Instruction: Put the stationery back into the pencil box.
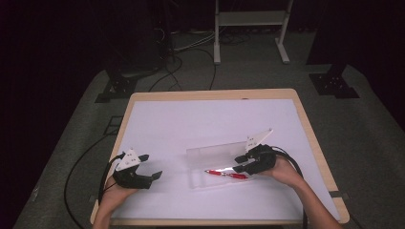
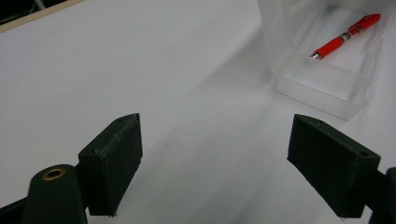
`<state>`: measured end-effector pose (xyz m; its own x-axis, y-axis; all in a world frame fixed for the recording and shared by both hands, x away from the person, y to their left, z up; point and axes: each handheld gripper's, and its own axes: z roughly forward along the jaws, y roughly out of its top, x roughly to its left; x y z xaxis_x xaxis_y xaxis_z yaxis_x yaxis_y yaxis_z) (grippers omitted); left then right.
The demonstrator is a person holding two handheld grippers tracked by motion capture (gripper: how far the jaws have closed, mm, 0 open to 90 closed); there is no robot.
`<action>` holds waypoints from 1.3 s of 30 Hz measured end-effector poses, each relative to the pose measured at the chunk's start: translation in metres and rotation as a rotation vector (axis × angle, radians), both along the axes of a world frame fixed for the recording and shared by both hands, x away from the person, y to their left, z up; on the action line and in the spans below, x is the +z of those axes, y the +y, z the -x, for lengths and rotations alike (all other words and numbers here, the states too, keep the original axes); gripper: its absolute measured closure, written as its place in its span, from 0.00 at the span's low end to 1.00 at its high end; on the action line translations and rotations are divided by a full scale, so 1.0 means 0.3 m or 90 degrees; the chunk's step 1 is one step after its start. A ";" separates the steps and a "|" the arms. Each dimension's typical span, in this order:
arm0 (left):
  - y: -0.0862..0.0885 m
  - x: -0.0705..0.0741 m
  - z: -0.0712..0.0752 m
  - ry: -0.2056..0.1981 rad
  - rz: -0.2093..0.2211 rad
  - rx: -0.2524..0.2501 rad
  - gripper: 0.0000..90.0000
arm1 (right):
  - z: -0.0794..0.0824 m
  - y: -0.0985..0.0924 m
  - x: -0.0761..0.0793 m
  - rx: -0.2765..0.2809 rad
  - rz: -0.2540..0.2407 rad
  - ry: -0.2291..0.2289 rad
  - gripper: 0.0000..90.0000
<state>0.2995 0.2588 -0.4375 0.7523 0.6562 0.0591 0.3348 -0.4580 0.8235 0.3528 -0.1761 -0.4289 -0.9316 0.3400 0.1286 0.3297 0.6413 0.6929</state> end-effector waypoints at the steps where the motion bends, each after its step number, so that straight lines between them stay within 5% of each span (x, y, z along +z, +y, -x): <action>1: -0.001 0.000 0.000 0.000 0.001 -0.001 0.19 | 0.002 -0.004 0.002 -0.001 0.000 0.002 0.62; 39: -0.008 -0.005 0.001 0.007 0.004 -0.001 0.18 | 0.043 -0.153 0.030 -0.057 -0.009 -0.009 0.55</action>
